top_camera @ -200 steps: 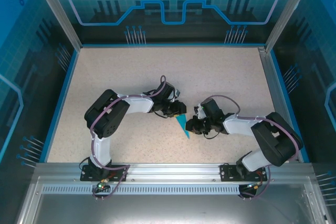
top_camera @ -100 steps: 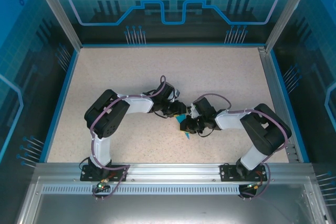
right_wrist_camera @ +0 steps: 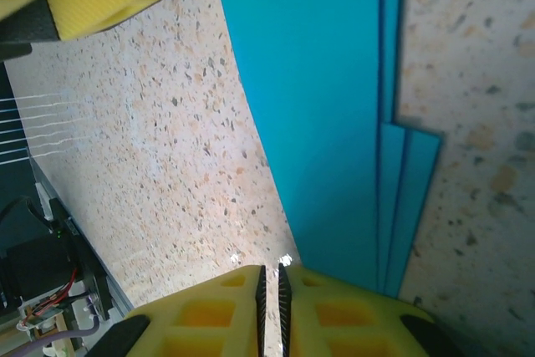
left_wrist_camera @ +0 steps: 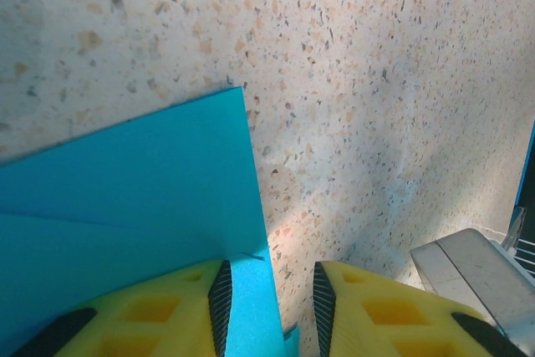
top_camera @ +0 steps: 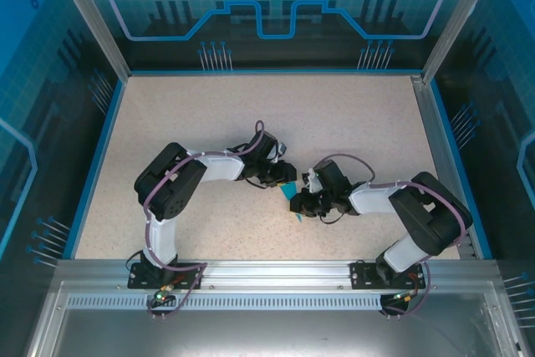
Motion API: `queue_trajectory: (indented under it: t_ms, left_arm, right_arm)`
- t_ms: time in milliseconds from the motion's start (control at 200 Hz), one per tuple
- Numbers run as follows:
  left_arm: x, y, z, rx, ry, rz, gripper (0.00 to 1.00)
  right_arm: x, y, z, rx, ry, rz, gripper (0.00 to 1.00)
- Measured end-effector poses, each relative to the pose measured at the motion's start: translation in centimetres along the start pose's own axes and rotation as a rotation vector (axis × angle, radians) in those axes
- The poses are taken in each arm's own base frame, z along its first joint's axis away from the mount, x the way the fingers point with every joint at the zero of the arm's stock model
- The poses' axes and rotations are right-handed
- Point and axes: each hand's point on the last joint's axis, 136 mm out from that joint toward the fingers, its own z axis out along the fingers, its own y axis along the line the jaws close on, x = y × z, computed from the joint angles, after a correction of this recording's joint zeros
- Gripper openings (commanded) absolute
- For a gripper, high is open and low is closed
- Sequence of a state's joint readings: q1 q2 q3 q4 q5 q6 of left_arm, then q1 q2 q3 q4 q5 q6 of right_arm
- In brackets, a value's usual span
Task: Fold a paper plane with a square sheet of paper (pick it up from the middle)
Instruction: Fold the wing for the fifth time at the center of the table.
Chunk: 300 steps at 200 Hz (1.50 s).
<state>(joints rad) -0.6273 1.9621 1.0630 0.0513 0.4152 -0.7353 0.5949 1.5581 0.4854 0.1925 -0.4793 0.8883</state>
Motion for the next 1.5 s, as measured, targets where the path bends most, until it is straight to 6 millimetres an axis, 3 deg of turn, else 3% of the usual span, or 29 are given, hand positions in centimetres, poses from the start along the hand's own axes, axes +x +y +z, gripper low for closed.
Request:
queue_trajectory:
  t_ms: [970,1190,1325,1500]
  left_arm:
    - [0.0,-0.2,0.2,0.032,-0.011,-0.006,0.36]
    - [0.1,-0.2,0.2,0.038,-0.01,-0.006,0.36]
    - [0.1,-0.3,0.2,0.04,-0.009,-0.005,0.36]
    - [0.1,-0.3,0.2,0.04,-0.009,-0.005,0.36]
  right_arm:
    - [0.3,-0.9,-1.0,0.066,-0.057,0.005,0.2]
    - [1.5,-1.3,-1.9,0.111,-0.033,0.019,0.22]
    - [2.0,-1.0,-2.2,0.128,-0.015,0.013,0.22]
    - [0.9,0.1,-1.9,0.123,-0.02,0.003,0.2]
